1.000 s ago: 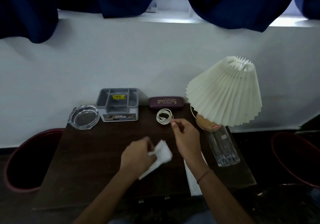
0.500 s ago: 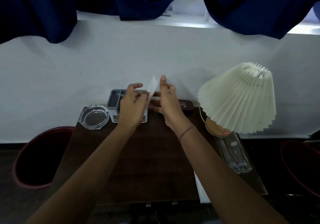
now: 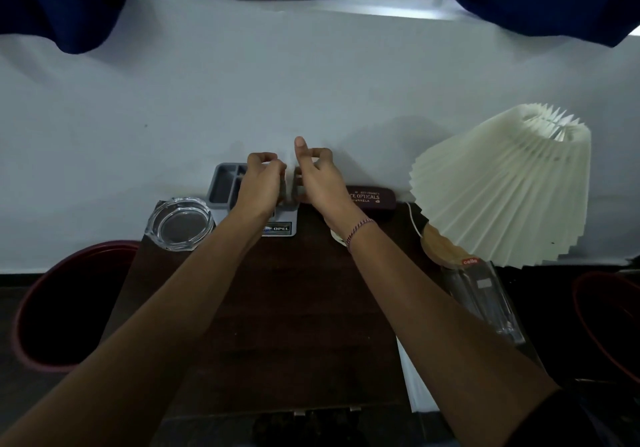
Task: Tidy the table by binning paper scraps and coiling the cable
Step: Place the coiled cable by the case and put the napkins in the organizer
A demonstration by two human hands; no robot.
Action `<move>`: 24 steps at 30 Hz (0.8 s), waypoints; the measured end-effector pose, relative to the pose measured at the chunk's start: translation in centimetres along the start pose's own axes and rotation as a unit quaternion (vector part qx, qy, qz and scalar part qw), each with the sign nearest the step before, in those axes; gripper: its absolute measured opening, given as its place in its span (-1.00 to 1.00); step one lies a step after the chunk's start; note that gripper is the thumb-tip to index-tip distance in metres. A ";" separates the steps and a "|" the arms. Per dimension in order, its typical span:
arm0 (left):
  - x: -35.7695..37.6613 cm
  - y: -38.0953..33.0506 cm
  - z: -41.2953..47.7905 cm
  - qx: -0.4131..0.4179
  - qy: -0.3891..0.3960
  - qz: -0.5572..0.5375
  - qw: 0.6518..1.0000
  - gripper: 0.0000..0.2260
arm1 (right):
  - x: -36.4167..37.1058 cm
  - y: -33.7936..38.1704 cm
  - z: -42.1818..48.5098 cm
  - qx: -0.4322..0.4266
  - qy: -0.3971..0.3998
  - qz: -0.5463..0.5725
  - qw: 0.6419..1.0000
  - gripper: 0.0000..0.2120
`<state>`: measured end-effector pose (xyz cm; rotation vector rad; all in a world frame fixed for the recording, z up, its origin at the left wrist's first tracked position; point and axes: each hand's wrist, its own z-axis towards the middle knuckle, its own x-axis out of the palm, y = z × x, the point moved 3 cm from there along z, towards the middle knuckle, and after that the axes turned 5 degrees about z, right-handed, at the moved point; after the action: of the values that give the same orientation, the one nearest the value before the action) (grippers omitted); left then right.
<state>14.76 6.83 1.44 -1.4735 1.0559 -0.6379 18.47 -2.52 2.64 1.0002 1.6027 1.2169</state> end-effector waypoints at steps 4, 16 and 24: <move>-0.3 0.6 -1.7 0.007 -0.049 -0.006 0.999 -0.83 | -2.4 0.2 -2.4 -0.108 -0.064 -0.099 0.987 -0.65; 2.0 4.7 -11.8 0.052 -0.079 0.014 0.995 -0.85 | -9.5 -7.6 -15.4 0.119 0.045 -0.519 0.845 -0.59; 2.9 6.8 -15.2 -0.009 -0.035 0.038 0.999 -0.80 | -9.3 -10.6 -17.6 0.113 -0.021 -0.558 0.822 -0.56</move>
<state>1.30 -2.54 -2.71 -1.4542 1.0600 -0.5213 3.61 -18.32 -3.58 0.0708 1.8538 0.1823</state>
